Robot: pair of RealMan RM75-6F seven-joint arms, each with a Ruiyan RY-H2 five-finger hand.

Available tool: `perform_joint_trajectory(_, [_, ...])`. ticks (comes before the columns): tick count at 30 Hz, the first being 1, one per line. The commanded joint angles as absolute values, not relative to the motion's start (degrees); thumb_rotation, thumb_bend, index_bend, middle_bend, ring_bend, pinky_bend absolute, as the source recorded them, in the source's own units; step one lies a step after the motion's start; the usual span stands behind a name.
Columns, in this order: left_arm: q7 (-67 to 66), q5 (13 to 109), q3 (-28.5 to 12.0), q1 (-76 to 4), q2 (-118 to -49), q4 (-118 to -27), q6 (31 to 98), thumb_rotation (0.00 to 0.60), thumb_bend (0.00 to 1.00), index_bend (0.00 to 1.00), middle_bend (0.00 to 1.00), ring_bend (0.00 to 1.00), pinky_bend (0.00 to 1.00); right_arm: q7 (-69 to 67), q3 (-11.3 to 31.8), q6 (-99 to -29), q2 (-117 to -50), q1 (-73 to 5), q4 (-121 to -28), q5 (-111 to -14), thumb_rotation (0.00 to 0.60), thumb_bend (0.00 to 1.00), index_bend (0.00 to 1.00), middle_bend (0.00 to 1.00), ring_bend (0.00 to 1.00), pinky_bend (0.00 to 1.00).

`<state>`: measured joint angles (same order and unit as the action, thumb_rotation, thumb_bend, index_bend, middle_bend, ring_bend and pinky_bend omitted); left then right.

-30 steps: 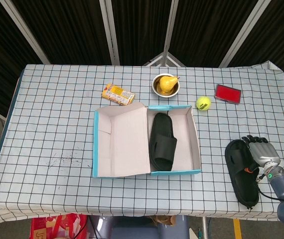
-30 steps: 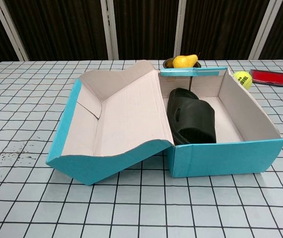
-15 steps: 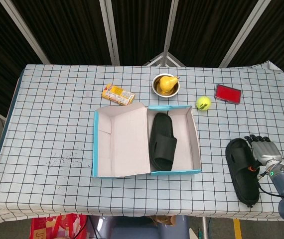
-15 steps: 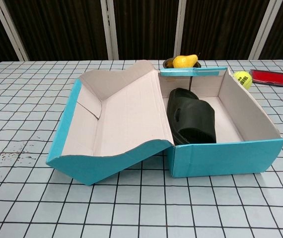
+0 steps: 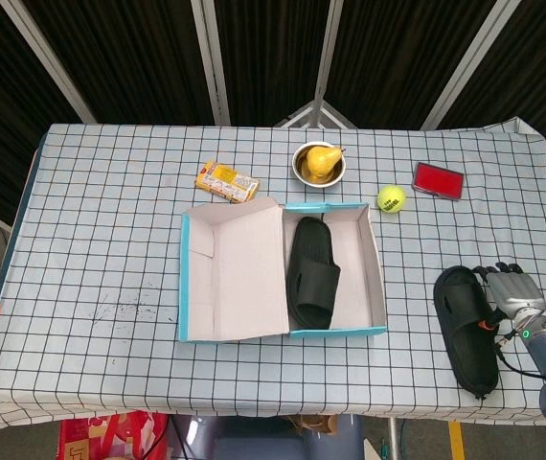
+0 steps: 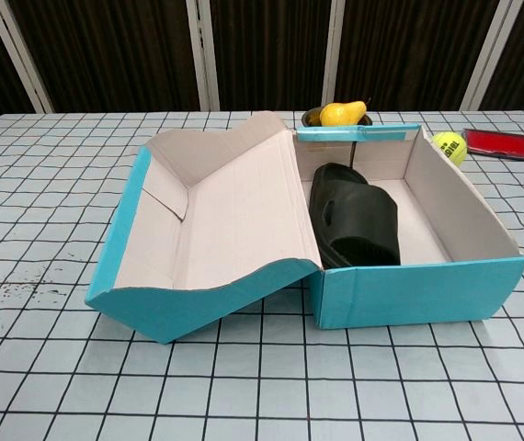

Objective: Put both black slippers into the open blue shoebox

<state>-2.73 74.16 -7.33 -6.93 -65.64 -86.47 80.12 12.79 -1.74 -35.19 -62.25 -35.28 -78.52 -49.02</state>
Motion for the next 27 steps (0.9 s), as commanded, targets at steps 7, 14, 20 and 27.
perform_joint_trajectory(7, [-2.34, 74.41, -7.28, -6.85, -65.49, -86.57, 80.34, 0.600, 0.38, 0.03, 0.00, 0.00, 0.07, 12.80, -1.97, -34.35, -63.14, -35.69, -77.57, -48.61, 0.600, 0.12, 0.18, 0.20, 0.00, 0.00])
perform_joint_trajectory(14, [-2.43, 74.35, -7.25, -7.03, -65.64, -86.45, 80.04, 0.600, 0.38, 0.03, 0.00, 0.00, 0.07, 12.62, -1.84, -34.63, -64.01, -35.76, -76.50, -48.43, 0.600, 0.13, 0.23, 0.30, 0.01, 0.00])
perform_joint_trajectory(20, [-2.56, 74.35, -7.23, -7.20, -65.82, -86.31, 79.84, 0.600, 0.38, 0.03, 0.00, 0.00, 0.07, 12.06, -1.63, -34.75, -64.60, -35.61, -76.04, -48.74, 0.600, 0.15, 0.30, 0.36, 0.05, 0.00])
perform_joint_trajectory(27, [-2.61, 74.21, -7.27, -7.33, -65.93, -86.11, 79.65, 0.600, 0.38, 0.03, 0.00, 0.00, 0.07, 11.84, -1.58, -35.03, -65.29, -35.43, -75.31, -49.14, 0.600, 0.25, 0.42, 0.40, 0.08, 0.00])
